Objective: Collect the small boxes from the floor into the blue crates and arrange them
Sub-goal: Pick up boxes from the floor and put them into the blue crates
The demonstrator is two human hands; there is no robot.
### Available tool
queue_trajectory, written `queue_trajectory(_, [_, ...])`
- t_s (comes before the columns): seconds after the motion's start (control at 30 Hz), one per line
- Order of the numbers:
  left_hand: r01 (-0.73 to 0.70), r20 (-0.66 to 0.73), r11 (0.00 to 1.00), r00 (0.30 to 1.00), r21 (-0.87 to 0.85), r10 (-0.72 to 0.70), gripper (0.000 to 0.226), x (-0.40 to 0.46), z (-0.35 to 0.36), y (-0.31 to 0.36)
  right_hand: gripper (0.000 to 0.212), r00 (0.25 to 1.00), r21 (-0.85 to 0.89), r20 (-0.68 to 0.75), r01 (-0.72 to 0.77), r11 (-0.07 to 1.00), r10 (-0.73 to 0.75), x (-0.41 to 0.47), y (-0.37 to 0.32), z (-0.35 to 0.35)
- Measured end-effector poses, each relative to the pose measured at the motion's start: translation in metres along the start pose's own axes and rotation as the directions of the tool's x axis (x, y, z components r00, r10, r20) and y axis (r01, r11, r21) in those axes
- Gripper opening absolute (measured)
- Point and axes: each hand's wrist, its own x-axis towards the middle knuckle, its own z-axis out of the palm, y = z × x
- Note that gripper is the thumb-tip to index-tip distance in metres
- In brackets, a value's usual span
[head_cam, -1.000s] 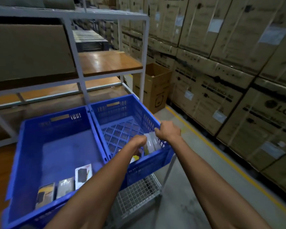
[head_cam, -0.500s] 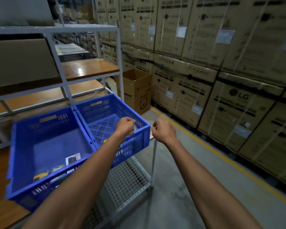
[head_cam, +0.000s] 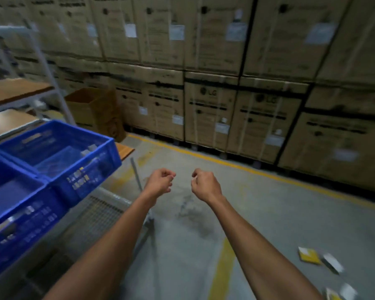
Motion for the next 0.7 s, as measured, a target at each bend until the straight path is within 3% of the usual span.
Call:
queue_trajectory(0.17, [-0.055,0.213,0.995,0.976,0.078,0.038,0.017,-0.068,0.098,-0.003,0.03,0.973,0.005,-0.094,-0.213,0.977,0.213,-0.114,0.091,-0.047])
queue_trajectory(0.33, [-0.11,0.407,0.992,0.91,0.06,0.076,0.017,-0.155,0.193,-0.015,0.032,0.911,-0.006,-0.174,-0.381,0.925,0.374,-0.237,0.167,-0.084])
queue_trajectory(0.7, [-0.158,0.696,0.973,0.718,0.171,-0.006,0.013,-0.337,0.368,-0.049,0.034,0.676,0.14,-0.271,-0.677,0.723,0.685,-0.492,0.308,-0.143])
